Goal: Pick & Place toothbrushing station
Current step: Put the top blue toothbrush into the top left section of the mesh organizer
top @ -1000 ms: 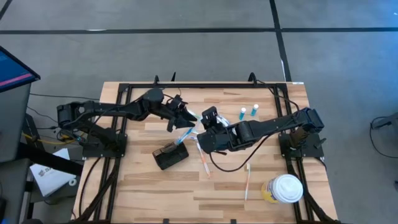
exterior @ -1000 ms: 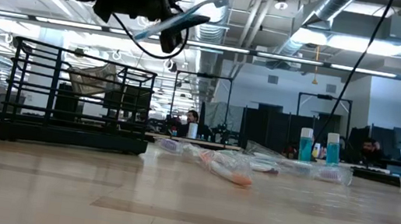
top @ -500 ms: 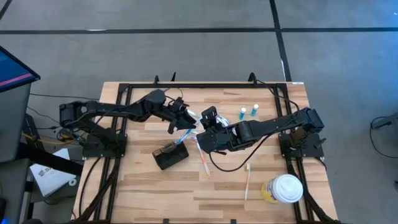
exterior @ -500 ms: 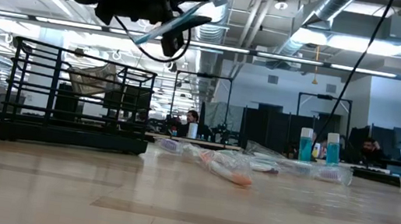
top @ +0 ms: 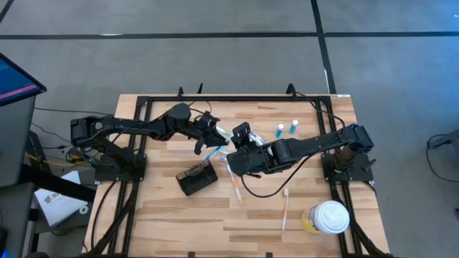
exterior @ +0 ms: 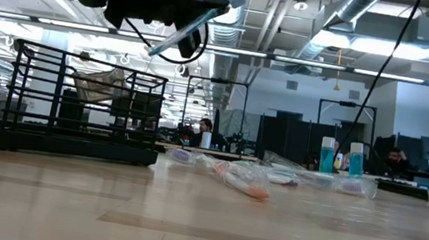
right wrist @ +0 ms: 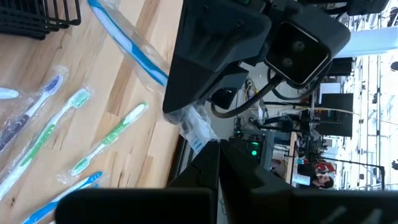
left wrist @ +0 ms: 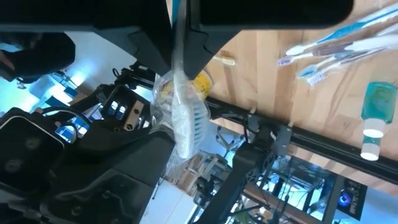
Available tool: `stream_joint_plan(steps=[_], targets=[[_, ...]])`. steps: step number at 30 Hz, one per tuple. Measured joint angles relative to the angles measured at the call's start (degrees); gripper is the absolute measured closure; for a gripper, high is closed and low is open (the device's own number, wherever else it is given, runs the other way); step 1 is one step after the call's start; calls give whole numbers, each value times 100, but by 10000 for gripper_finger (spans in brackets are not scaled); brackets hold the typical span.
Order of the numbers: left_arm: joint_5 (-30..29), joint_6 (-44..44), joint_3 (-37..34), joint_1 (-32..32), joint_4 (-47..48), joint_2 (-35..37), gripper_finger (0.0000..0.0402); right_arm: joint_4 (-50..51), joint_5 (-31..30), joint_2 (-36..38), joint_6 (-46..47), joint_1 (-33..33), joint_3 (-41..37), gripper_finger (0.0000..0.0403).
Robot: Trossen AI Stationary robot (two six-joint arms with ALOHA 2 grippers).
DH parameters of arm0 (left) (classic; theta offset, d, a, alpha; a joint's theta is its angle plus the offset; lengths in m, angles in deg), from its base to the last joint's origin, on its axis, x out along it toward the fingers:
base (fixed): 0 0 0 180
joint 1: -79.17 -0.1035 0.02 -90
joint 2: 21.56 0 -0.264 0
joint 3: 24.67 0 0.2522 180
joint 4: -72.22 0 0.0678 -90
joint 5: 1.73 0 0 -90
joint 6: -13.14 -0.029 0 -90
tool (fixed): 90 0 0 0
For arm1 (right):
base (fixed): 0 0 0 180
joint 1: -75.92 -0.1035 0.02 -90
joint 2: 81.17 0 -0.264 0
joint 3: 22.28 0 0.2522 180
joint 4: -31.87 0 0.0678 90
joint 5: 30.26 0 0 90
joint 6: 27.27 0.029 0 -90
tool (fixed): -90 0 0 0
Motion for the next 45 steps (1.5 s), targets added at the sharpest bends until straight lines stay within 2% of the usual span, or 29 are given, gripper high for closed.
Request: stream_joint_plan(steps=[13,25,30,34,39,45], targets=[[62,-13,0,0,3,0,393,1,2,0,160,0,0,394],[52,-140,-66,-15,29,158,394,50,-11,0,402,-2,2,291],[34,-269,-404,-17,30,707,395,216,-1,58,696,-7,0,258],[-238,-297,-802,-13,46,1229,395,197,-4,144,858,-36,1,246],[-561,-319,-1328,132,3,1860,395,219,2,133,1058,-76,-4,243],[-1059,-559,-1867,627,-45,2546,395,252,2,133,1181,-74,-4,254]])
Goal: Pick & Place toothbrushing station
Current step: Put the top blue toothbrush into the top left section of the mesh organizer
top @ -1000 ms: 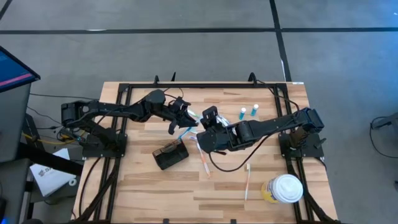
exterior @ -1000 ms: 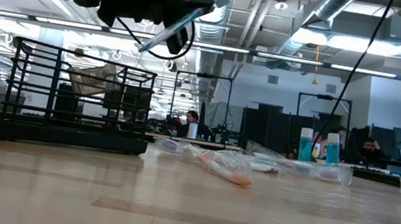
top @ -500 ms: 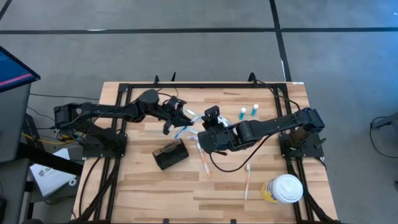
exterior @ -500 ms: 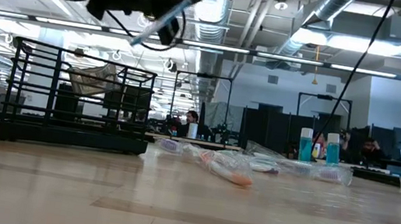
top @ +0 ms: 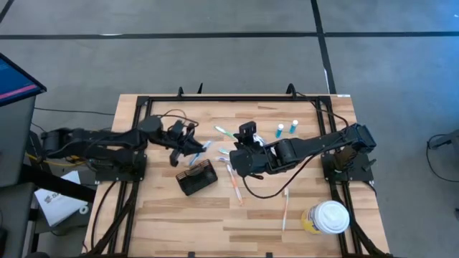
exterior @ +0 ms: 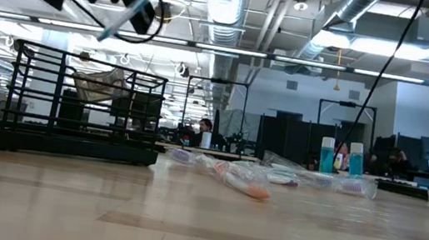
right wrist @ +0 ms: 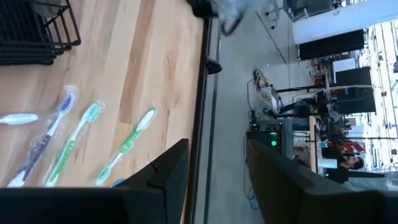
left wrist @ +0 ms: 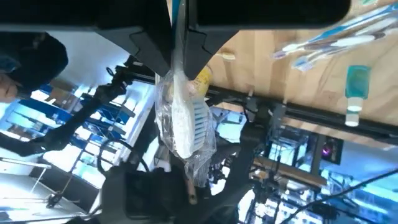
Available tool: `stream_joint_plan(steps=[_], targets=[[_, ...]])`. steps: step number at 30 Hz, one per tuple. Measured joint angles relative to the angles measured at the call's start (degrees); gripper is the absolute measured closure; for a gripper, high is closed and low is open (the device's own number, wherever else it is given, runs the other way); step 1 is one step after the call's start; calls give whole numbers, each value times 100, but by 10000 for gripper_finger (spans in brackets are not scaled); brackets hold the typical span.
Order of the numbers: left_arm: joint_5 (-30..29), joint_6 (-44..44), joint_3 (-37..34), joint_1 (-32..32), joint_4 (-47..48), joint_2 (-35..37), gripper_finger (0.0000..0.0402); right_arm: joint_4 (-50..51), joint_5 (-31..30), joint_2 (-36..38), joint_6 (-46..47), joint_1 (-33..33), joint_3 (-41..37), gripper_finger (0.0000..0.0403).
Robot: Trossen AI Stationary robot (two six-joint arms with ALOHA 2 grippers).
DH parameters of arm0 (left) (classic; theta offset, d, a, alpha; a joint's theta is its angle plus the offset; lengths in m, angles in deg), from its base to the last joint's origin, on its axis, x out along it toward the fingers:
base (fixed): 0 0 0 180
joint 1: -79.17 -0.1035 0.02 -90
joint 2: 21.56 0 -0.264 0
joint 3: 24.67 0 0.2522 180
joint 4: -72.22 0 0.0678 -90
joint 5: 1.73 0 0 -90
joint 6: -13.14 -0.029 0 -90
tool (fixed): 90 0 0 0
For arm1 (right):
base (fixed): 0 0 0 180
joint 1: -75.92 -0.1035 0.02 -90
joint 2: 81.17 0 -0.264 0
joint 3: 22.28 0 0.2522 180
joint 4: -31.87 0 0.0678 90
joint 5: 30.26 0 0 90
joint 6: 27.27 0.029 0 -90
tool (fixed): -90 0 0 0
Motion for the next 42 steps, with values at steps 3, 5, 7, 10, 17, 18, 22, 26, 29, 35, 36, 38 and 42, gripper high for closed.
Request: stream_joint_plan(steps=[3,5,7,10,17,18,22,26,29,35,36,38,42], targets=[[-253,-128,-161,293,-33,263,395,76,26,0,125,39,0,260],[-429,-201,-218,508,-81,379,395,129,30,0,186,55,0,263],[-633,-210,-302,702,-100,481,395,217,61,0,280,95,0,266],[-917,-319,-445,987,-133,620,394,387,325,0,530,174,0,266],[-1734,-591,-845,1579,-395,857,394,703,601,0,1020,384,0,267],[-1837,-613,-908,1663,-477,857,394,731,603,0,1058,399,0,268],[-2274,-785,-1157,2001,-813,867,394,813,605,0,1105,504,0,275],[-2725,-974,-1417,2343,-1256,866,394,852,775,0,1140,621,0,281],[-2996,-1109,-1601,2573,-1571,867,394,938,970,0,1260,723,0,284],[-3514,-1419,-1830,2900,-1869,863,394,1290,1058,0,1548,921,0,284],[-3605,-1513,-1852,2949,-1892,866,394,1349,1059,0,1579,937,0,284],[-3753,-1647,-1875,3030,-1895,866,394,1444,1058,0,1637,976,0,284],[-3958,-1767,-1991,3177,-2075,866,394,1552,1126,47,1713,1074,-14,285]])
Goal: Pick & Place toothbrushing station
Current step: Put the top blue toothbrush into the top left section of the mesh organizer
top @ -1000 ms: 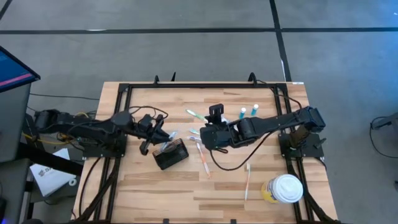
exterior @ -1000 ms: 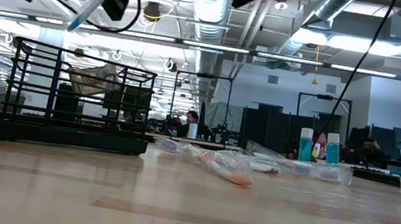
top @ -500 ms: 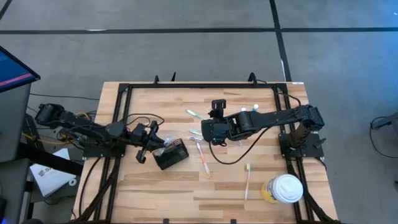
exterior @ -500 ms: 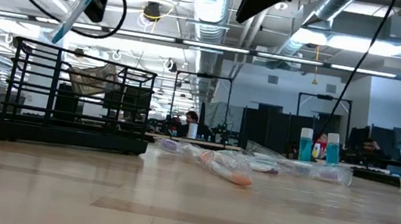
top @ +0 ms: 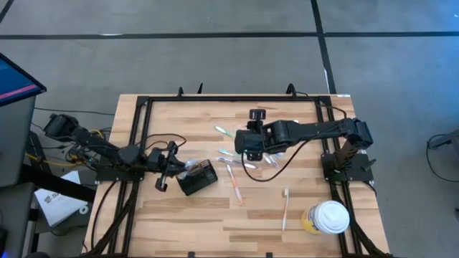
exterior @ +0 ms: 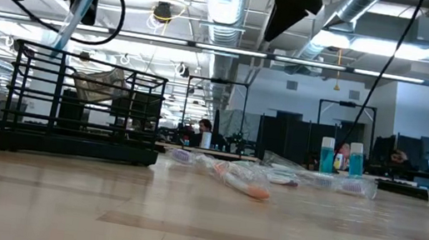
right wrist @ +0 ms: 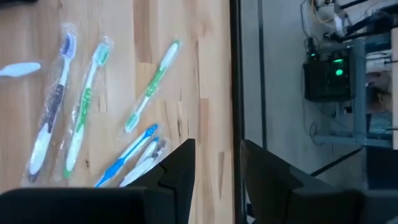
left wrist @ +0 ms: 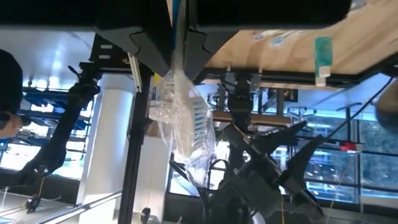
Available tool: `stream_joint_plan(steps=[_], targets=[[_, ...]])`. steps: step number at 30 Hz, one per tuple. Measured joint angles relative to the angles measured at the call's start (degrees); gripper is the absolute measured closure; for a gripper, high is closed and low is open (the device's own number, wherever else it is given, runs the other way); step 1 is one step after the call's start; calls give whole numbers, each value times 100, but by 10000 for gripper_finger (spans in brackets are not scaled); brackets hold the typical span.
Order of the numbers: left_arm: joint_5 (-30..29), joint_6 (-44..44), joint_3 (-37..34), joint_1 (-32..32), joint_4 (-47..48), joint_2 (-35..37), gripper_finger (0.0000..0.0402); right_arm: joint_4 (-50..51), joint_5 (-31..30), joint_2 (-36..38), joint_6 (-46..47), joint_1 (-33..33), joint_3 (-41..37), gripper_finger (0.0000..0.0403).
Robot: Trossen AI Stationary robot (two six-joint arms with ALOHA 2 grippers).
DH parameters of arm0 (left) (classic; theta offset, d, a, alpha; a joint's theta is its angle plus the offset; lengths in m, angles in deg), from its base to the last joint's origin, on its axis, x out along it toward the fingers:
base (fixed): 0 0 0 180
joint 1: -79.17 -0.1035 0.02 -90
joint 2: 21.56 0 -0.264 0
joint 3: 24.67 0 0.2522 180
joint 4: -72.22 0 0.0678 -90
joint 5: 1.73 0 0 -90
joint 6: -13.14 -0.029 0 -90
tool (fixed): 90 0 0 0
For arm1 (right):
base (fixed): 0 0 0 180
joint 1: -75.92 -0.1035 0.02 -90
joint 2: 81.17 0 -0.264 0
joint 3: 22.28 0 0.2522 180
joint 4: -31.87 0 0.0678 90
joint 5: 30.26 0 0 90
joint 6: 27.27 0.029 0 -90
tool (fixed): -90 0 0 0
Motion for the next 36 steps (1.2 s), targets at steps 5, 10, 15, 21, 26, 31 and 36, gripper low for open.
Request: stream_joint_plan(steps=[5,10,15,21,26,31,36], targets=[[-344,-45,-229,230,-353,-2,394,-301,605,390,27,205,-238,285],[-486,-228,-229,375,-417,-15,394,-1209,1093,1047,-20,253,-865,285],[-668,-237,-229,399,-432,-37,394,-2020,1570,1702,-39,238,-1742,285],[-825,-237,-229,381,-366,-272,394,-2795,1750,2285,4,235,-2710,285],[-871,-240,-229,379,-394,-572,394,-3105,1752,2494,117,213,-3119,285],[-879,-242,-229,379,-393,-693,394,-3216,1751,2499,129,81,-3255,285],[-879,-344,-229,400,-378,-691,394,-3249,1742,2502,111,-29,-3362,285]])
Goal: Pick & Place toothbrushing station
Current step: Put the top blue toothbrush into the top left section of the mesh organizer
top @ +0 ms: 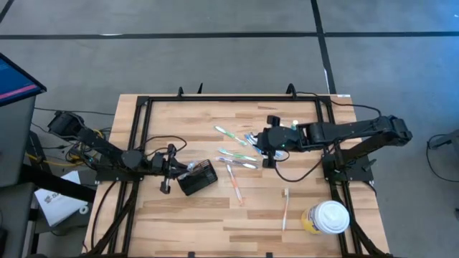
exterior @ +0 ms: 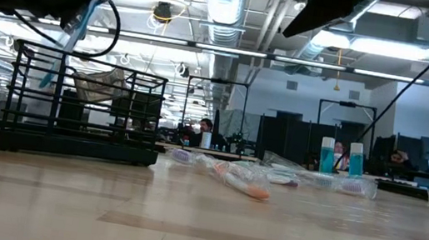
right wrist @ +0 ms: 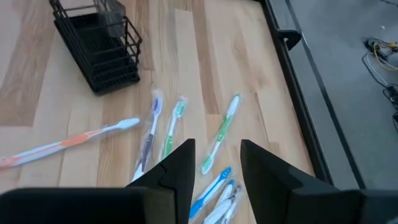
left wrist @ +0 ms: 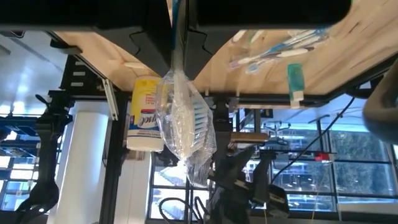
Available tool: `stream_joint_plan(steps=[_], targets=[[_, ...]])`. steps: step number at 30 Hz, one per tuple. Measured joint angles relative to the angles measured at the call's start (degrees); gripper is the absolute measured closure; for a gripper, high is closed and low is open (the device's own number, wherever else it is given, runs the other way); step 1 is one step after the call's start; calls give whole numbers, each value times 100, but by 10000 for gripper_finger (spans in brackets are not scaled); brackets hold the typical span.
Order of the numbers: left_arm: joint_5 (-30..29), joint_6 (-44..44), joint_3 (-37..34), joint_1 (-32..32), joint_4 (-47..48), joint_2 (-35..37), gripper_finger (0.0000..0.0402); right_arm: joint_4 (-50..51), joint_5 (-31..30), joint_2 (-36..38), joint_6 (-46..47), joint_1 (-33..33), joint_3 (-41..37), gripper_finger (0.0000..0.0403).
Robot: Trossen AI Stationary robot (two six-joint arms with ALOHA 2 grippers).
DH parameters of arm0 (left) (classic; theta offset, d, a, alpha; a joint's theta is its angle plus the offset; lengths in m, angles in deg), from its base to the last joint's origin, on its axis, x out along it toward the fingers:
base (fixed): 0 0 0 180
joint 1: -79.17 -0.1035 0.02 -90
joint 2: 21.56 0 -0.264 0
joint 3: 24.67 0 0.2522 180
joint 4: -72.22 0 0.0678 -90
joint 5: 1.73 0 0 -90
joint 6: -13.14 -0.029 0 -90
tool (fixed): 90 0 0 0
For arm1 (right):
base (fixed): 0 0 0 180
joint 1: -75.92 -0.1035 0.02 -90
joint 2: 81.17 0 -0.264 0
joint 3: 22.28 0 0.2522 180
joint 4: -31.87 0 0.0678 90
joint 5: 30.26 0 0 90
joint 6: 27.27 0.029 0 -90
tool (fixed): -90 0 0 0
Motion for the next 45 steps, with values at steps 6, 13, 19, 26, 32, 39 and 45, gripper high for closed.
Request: stream_joint_plan(steps=[6,13,19,26,32,39,45], targets=[[2,-1,0,1,42,0,394,-9,-13,0,0,-38,-3,285],[4,-2,0,129,42,0,394,-9,-13,0,0,-33,-2,285],[-287,-155,0,449,58,0,394,-8,-15,0,2,-37,-2,285],[-599,-148,0,635,344,0,394,-5,-15,0,2,-40,-2,285],[-632,-147,0,674,462,0,393,13,-15,0,2,-40,-1,285],[-763,-126,2,674,528,0,393,13,-15,0,2,-40,-1,285],[-767,-151,0,741,584,0,393,39,-15,0,24,-40,-1,285]])
